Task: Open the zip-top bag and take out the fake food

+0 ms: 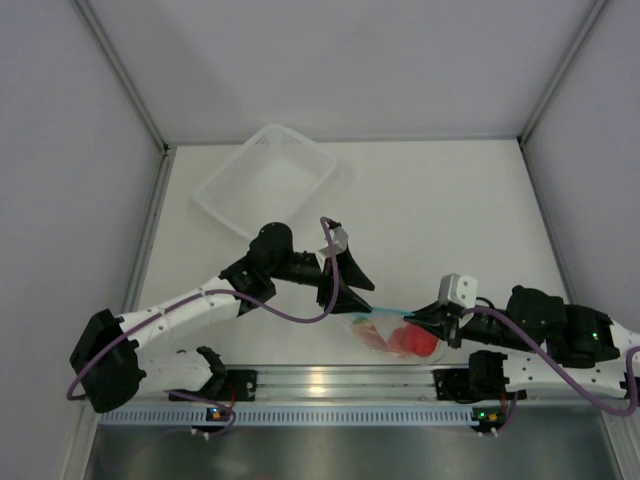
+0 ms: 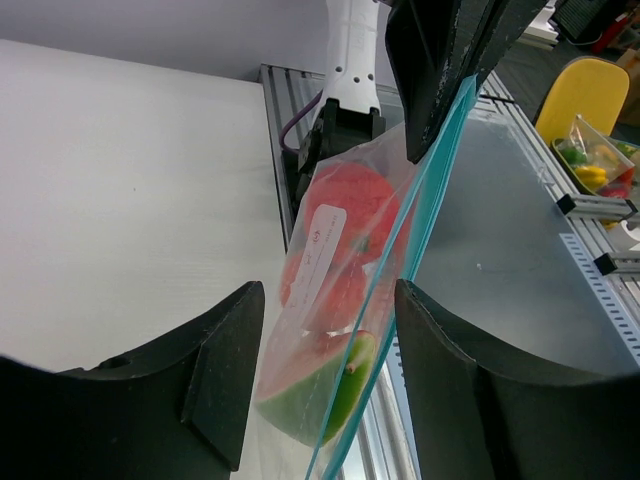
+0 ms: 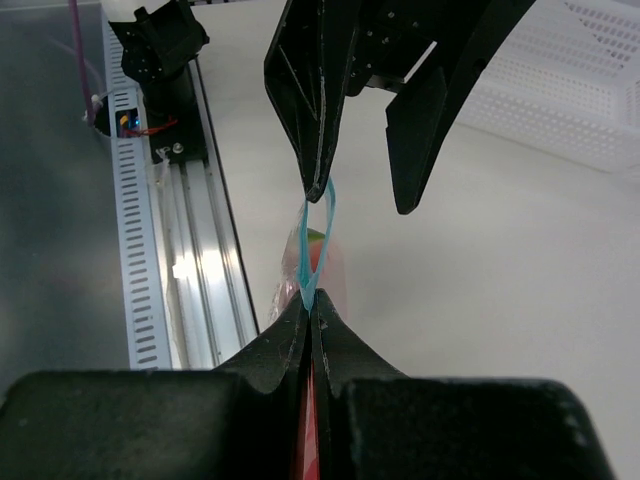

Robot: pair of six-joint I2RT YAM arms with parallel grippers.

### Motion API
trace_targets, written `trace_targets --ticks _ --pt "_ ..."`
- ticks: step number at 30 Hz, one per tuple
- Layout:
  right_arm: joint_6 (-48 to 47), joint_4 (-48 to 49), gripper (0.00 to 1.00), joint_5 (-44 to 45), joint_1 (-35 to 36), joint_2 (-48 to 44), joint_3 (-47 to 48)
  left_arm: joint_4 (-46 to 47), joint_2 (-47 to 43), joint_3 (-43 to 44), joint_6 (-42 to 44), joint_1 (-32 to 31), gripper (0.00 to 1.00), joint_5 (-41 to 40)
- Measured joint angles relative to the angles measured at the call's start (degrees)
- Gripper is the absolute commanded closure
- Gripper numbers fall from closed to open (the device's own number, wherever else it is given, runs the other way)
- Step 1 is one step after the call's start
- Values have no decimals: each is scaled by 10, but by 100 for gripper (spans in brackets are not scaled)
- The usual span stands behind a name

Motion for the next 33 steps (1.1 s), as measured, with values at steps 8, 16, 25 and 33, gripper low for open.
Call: trace_targets --ticks 8,16,25,33 --pt "0 1 100 0 0 0 0 0 0 -11 0 -6 44 -7" --pt "1 2 100 2 0 0 0 0 4 -12 0 -16 40 -11" --pt "7 11 100 35 0 0 0 0 14 -28 2 -28 38 -5" --pt "7 14 100 26 0 4 0 0 28 -28 9 -52 80 -34"
